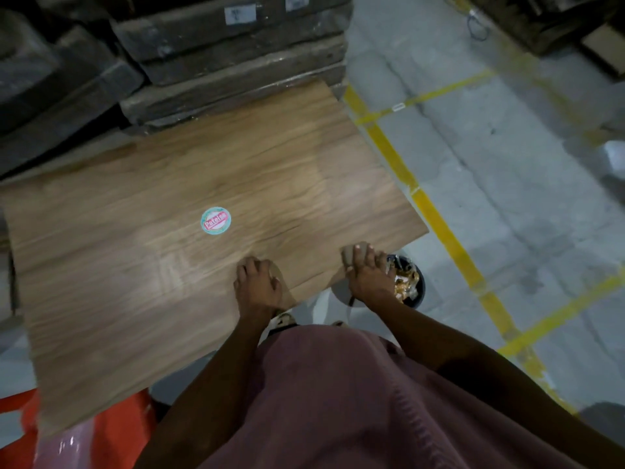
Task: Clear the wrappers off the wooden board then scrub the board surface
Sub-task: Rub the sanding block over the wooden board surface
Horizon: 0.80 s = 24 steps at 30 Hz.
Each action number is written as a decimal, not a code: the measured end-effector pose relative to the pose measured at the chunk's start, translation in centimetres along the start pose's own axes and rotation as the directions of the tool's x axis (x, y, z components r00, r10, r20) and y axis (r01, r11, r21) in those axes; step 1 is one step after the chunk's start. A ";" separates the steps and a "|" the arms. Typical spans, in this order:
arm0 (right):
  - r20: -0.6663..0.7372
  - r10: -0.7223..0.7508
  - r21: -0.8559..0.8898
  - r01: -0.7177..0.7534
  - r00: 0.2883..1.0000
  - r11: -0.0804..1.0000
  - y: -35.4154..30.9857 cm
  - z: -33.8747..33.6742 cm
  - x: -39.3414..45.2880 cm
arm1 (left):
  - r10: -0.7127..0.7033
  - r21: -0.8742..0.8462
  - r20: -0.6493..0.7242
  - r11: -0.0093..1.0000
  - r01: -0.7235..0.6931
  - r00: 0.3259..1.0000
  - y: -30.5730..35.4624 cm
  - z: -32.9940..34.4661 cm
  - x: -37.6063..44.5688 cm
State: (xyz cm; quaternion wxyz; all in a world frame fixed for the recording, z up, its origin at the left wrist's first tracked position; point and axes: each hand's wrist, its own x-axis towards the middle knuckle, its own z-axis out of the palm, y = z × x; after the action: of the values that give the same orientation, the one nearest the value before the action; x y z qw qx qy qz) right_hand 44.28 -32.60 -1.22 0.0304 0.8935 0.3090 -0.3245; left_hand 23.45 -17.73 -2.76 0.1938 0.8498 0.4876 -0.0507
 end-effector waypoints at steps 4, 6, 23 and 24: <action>-0.005 -0.082 -0.103 0.081 0.997 0.991 -2.0 0.7 -0.2 | 0.044 0.030 0.021 0.999 -0.045 0.999 -1.2 -1.2 1.9; 0.016 -0.162 -0.143 0.163 0.987 0.976 -3.7 1.4 -0.6 | 0.073 0.056 0.021 0.996 -0.074 0.997 -1.6 -1.3 2.5; 0.049 -0.175 -0.238 0.181 0.983 0.954 -7.8 -0.2 1.9 | 0.009 -0.026 -0.104 1.000 -0.012 0.995 -0.7 0.1 4.5; 0.062 -0.195 -0.257 0.204 0.979 0.945 -8.1 -0.5 2.1 | 0.012 -0.025 -0.121 1.000 -0.015 0.993 -0.5 0.1 4.9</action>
State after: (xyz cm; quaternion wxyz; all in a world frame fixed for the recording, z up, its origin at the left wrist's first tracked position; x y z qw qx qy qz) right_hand 41.14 -24.85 -0.90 0.1206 0.8399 0.4373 -0.2980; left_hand 25.54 -13.61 -4.39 0.1751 0.8521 0.4932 0.0084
